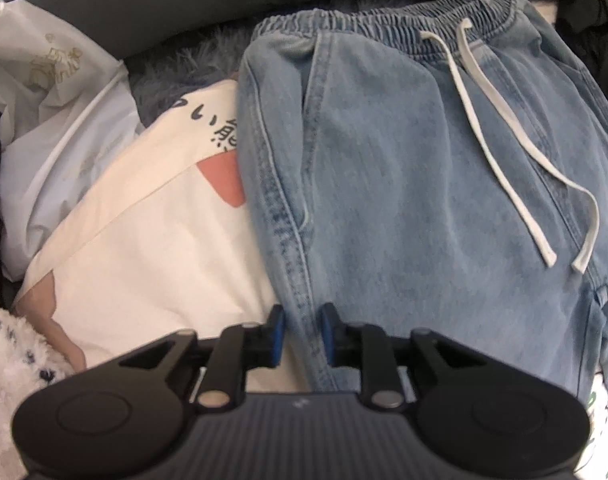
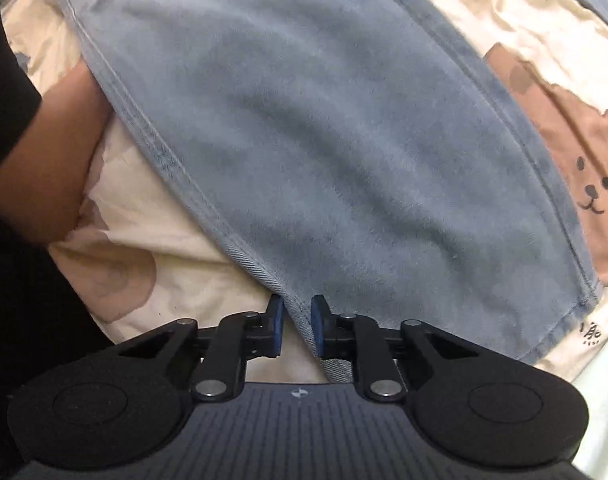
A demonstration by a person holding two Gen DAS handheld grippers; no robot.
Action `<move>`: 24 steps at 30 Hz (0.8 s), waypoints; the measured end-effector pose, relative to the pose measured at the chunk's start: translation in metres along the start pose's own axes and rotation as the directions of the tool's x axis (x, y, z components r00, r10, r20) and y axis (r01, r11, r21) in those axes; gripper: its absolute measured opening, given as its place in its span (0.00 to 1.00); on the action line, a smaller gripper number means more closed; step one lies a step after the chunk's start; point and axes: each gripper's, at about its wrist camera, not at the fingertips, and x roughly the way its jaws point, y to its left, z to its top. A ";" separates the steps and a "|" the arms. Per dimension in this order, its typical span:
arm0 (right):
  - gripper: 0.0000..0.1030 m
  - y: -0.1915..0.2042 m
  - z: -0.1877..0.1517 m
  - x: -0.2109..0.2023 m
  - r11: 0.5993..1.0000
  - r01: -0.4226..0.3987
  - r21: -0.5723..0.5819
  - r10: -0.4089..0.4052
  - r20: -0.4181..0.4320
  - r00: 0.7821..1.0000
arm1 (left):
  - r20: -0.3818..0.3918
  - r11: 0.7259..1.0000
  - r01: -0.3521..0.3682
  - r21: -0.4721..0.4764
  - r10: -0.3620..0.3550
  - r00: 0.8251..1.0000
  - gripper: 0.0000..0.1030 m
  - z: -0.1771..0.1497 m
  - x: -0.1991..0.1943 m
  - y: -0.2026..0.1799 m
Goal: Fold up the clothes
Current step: 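Grasp the folded jeans leg edge with the left gripper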
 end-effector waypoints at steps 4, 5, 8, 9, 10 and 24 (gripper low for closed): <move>0.27 0.010 0.001 0.011 0.998 0.018 -0.061 -0.019 -0.024 1.000 | -0.007 1.000 0.012 -0.005 -0.012 1.000 0.34 -0.006 -0.002 -0.003; 0.28 0.010 0.002 0.012 0.998 0.019 -0.060 -0.020 -0.026 0.999 | -0.007 1.000 0.010 -0.012 -0.010 1.000 0.36 -0.007 -0.002 -0.003; 0.17 0.007 0.003 0.009 1.000 0.013 -0.026 -0.013 -0.028 1.000 | -0.008 1.000 0.006 -0.020 -0.006 1.000 0.37 -0.006 -0.002 -0.005; 0.08 0.006 0.003 0.007 1.000 0.009 -0.013 -0.009 -0.032 0.999 | -0.008 1.000 0.009 -0.015 -0.010 1.000 0.37 -0.005 -0.002 -0.006; 0.08 0.005 0.003 0.001 1.000 0.007 -0.009 -0.007 -0.027 1.000 | -0.007 1.000 0.013 -0.010 -0.014 1.000 0.37 -0.004 -0.002 -0.006; 0.24 0.003 -0.006 -0.009 0.999 -0.024 0.034 0.022 0.055 0.998 | -0.016 0.990 0.133 -0.037 -0.133 0.991 0.16 -0.004 -0.021 0.010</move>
